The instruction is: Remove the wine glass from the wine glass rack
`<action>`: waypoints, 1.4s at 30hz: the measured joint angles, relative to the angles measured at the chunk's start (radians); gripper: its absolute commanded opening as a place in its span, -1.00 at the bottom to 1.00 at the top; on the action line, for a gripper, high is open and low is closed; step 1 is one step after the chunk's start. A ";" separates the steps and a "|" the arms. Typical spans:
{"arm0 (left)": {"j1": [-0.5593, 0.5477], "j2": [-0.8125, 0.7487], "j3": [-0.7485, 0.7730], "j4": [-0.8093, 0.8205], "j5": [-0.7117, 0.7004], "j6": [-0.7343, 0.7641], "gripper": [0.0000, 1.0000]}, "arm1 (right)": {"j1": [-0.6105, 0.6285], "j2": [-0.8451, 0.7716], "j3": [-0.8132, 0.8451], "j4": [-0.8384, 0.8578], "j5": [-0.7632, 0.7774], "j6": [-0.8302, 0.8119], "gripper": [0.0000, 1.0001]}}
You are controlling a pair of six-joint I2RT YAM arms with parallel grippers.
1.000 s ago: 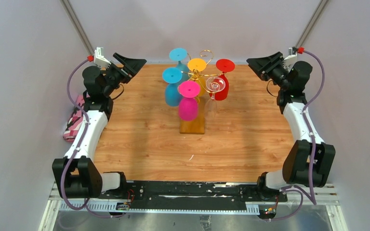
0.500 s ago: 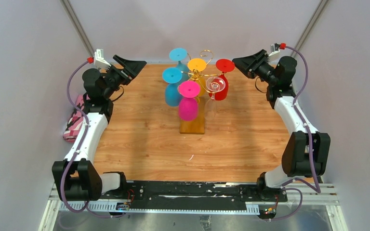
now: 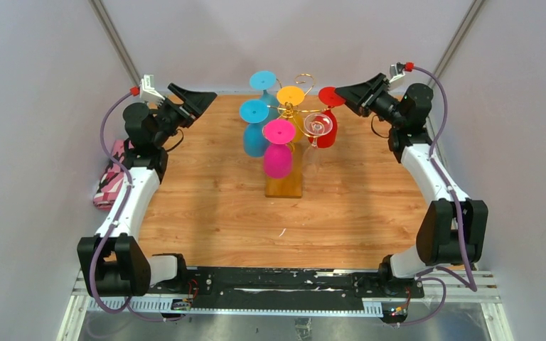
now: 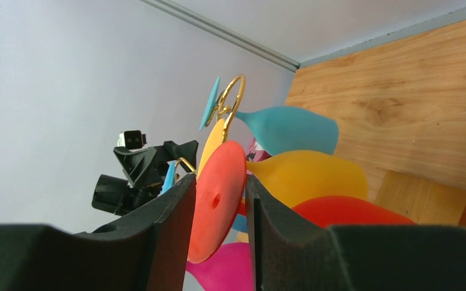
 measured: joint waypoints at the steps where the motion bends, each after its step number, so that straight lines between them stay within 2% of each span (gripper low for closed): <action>1: 0.000 0.000 -0.002 0.000 0.000 0.000 0.92 | 0.003 -0.006 -0.002 0.000 -0.002 0.003 -0.26; 9: 0.000 0.000 -0.009 0.001 0.000 -0.008 0.92 | 0.006 -0.041 -0.025 -0.002 -0.006 0.006 -0.57; 16: 0.000 -0.014 -0.012 0.001 0.000 -0.011 0.92 | 0.006 -0.041 -0.032 -0.013 0.000 0.014 -1.00; 26: 0.000 -0.027 -0.021 0.002 0.001 -0.012 0.92 | 0.006 -0.045 -0.032 -0.023 0.003 0.035 -1.00; 34: 0.000 -0.027 -0.023 0.002 0.004 -0.019 0.92 | 0.006 -0.068 -0.003 -0.149 -0.002 0.061 -1.00; 42: 0.000 -0.028 -0.024 0.002 0.008 -0.027 0.90 | 0.006 -0.100 0.087 -0.351 -0.009 0.028 -1.00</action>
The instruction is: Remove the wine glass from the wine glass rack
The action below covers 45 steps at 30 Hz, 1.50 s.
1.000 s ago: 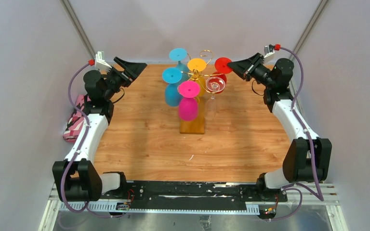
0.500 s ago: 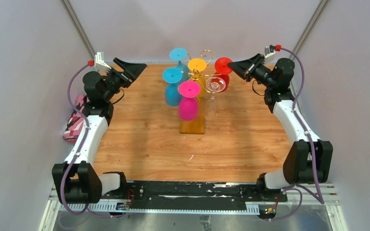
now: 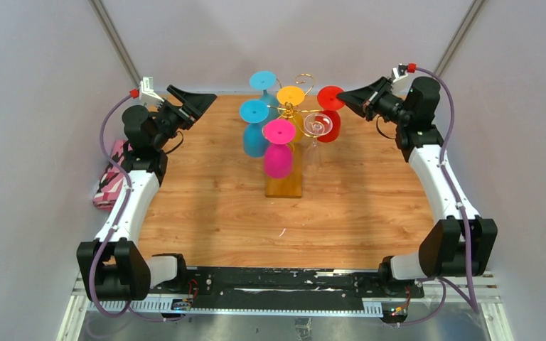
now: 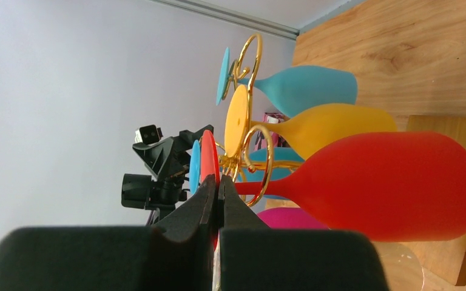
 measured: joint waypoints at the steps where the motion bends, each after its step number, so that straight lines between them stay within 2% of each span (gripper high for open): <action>1: 0.000 0.000 0.000 0.000 0.000 -0.002 0.90 | 0.001 -0.010 0.001 -0.009 -0.002 -0.003 -1.00; 14: 0.000 0.000 -0.001 0.000 0.007 -0.003 0.90 | 0.066 -0.002 0.023 -0.077 -0.004 -0.047 -1.00; 28: 0.000 0.000 -0.004 0.000 0.013 -0.001 0.89 | 0.095 0.158 0.164 -0.075 0.015 -0.066 -1.00; 34: 0.000 0.000 -0.005 0.000 0.014 0.006 0.90 | 0.069 0.170 0.180 -0.067 0.029 -0.074 -1.00; 45: 0.000 0.000 -0.004 -0.008 0.011 0.036 0.88 | -0.057 0.167 0.186 -0.063 0.039 -0.087 -1.00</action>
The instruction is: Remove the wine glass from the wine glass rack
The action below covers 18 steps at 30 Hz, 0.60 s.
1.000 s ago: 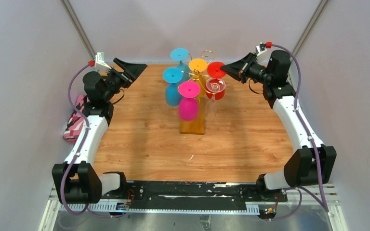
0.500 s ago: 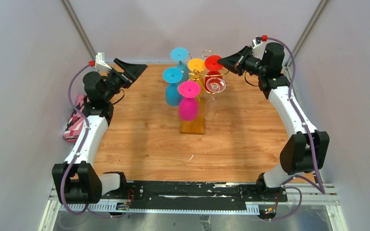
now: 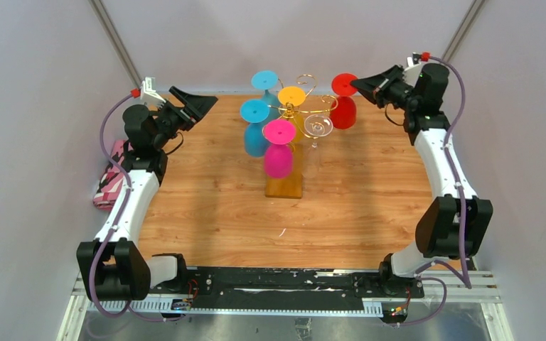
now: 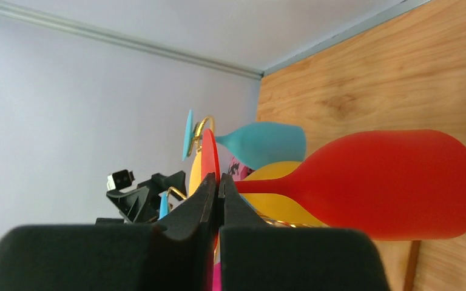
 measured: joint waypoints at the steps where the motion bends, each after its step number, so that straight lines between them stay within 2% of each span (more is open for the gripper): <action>1: 0.000 0.000 0.006 -0.021 -0.006 0.014 0.88 | -0.024 -0.013 -0.016 0.000 0.002 -0.007 -1.00; 5: 0.000 0.000 0.069 -0.146 -0.063 0.097 0.83 | -0.114 -0.105 -0.091 -0.047 0.033 -0.061 -1.00; 9: -0.001 -0.006 0.186 -0.247 -0.096 0.160 0.67 | -0.160 -0.247 -0.112 -0.177 0.108 -0.166 -1.00; 14: -0.027 -0.063 0.288 -0.283 -0.070 0.195 0.49 | -0.160 -0.466 -0.048 -0.307 0.158 -0.283 -1.00; 18: -0.118 -0.113 0.341 -0.285 -0.024 0.239 0.45 | -0.160 -0.594 0.022 -0.288 0.122 -0.291 -1.00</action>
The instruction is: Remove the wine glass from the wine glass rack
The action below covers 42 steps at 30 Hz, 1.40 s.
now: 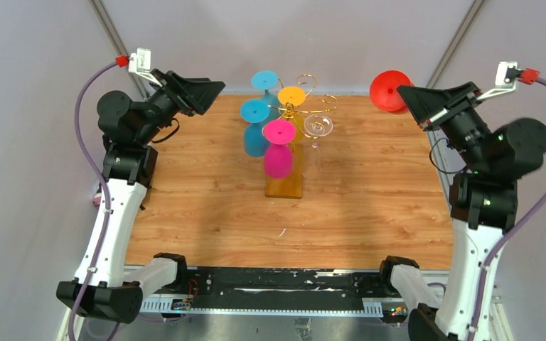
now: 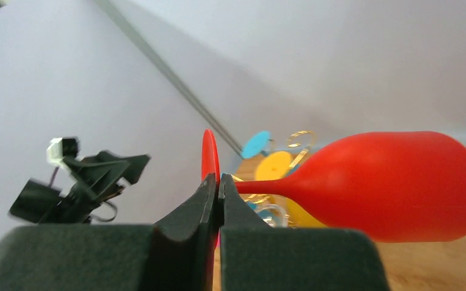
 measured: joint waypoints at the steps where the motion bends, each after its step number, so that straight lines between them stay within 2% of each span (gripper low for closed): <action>1: -0.025 -0.006 0.013 0.000 0.016 0.016 0.45 | 0.000 -0.026 0.003 0.023 -0.021 0.016 -1.00; 6: -0.102 -0.017 0.022 0.089 0.129 0.064 0.53 | 0.000 -0.064 -0.014 0.321 -0.157 0.232 -1.00; 11: -0.103 -0.003 -0.082 0.341 0.258 0.001 0.61 | 0.014 0.007 -0.054 0.623 -0.237 0.482 -1.00; 14: -0.103 0.073 -0.125 0.613 0.336 -0.146 0.62 | 0.042 0.058 -0.088 0.790 -0.246 0.613 -1.00; 17: -0.103 0.222 -0.122 0.978 0.380 -0.392 0.64 | 0.101 0.103 -0.126 0.964 -0.241 0.735 -1.00; 19: -0.103 0.333 -0.091 1.165 0.392 -0.538 0.65 | 0.151 0.134 -0.144 1.083 -0.232 0.806 -1.00; 21: -0.103 0.416 -0.074 1.269 0.394 -0.637 0.65 | 0.210 0.170 -0.156 1.208 -0.222 0.871 -1.00; 26: -0.103 0.469 -0.072 1.381 0.396 -0.750 0.65 | 0.349 0.261 -0.169 1.410 -0.196 0.948 -1.00; 32: -0.103 0.423 -0.064 1.449 0.391 -0.794 0.66 | 0.476 0.369 -0.167 1.490 -0.185 0.951 -1.00; 42: -0.095 0.358 -0.107 1.463 0.383 -0.802 0.66 | 0.584 0.475 -0.116 1.573 -0.151 0.948 -1.00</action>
